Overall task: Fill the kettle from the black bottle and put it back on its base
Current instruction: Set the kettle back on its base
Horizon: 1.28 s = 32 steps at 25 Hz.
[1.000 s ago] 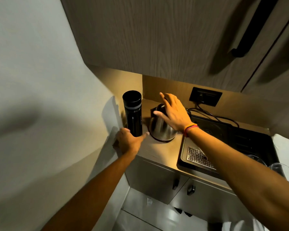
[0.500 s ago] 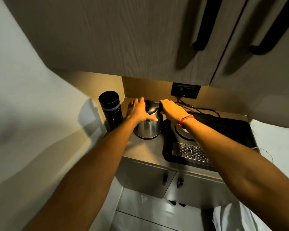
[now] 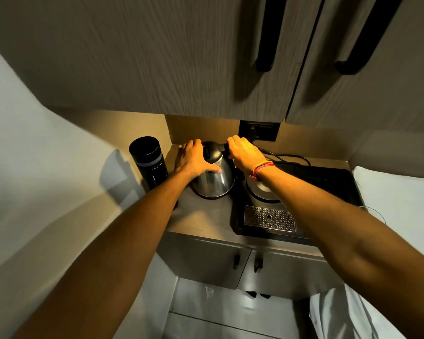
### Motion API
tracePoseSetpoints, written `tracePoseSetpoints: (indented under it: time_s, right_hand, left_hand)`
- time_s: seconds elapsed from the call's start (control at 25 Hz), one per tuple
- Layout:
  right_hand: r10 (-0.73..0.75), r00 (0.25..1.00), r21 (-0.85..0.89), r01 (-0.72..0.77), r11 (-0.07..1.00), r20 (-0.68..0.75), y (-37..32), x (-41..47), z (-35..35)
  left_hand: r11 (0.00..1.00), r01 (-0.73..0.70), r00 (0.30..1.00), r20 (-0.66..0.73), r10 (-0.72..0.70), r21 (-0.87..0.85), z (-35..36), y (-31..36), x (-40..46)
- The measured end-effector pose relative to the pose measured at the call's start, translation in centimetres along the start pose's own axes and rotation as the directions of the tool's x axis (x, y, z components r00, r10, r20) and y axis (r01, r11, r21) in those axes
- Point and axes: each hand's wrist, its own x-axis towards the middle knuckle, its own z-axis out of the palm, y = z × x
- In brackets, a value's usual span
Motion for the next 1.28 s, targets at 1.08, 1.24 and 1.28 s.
tracePoseSetpoints:
  time_s: [1.08, 1.24, 1.28]
  right_hand:
    - [0.413, 0.907, 0.254, -0.381, 0.889, -0.084, 14.0, -11.7, -3.9]
    - [0.422, 0.883, 0.140, -0.400, 0.906, -0.207, 13.1, -14.6, -1.9]
    - [0.406, 0.890, 0.113, -0.390, 0.914, -0.207, 13.1, -15.2, -1.6]
  left_hand:
    - [0.910, -0.397, 0.918, 0.049, 0.394, 0.122, 3.7, 16.8, -0.1]
    - [0.849, -0.438, 0.876, -0.071, 0.477, 0.294, 6.1, 15.7, -2.5]
    - [0.843, -0.440, 0.871, -0.083, 0.485, 0.311, 6.6, 15.2, -2.9]
